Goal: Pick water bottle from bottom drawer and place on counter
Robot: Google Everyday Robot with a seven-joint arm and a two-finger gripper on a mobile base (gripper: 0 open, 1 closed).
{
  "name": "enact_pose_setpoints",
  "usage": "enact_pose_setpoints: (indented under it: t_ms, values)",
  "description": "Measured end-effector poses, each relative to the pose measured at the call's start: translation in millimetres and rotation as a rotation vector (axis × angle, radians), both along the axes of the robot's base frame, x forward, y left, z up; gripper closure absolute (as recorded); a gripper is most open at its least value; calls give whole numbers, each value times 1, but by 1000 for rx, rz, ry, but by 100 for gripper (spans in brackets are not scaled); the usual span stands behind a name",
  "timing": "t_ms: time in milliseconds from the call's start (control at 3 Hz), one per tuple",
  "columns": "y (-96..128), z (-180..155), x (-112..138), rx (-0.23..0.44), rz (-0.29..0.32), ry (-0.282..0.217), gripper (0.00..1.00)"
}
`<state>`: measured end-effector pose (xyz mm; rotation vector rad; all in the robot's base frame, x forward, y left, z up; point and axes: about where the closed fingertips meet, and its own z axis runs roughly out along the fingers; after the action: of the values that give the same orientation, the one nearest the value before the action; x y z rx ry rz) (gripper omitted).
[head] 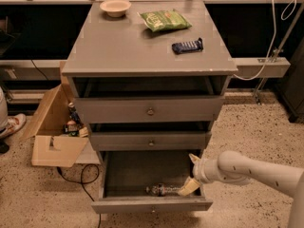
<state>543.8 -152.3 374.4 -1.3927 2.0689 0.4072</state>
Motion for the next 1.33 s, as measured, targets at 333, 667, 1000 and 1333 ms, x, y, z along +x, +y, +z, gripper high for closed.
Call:
enact_pose_setpoints:
  t_ms: [333, 667, 1000, 1333]
  values:
    - [-2, -33, 16, -4, -13, 35, 0]
    - [-5, -77, 38, -43, -33, 61, 0]
    - [0, -111, 55, -93, -59, 70, 0]
    - [12, -138, 68, -133, -44, 64, 0]
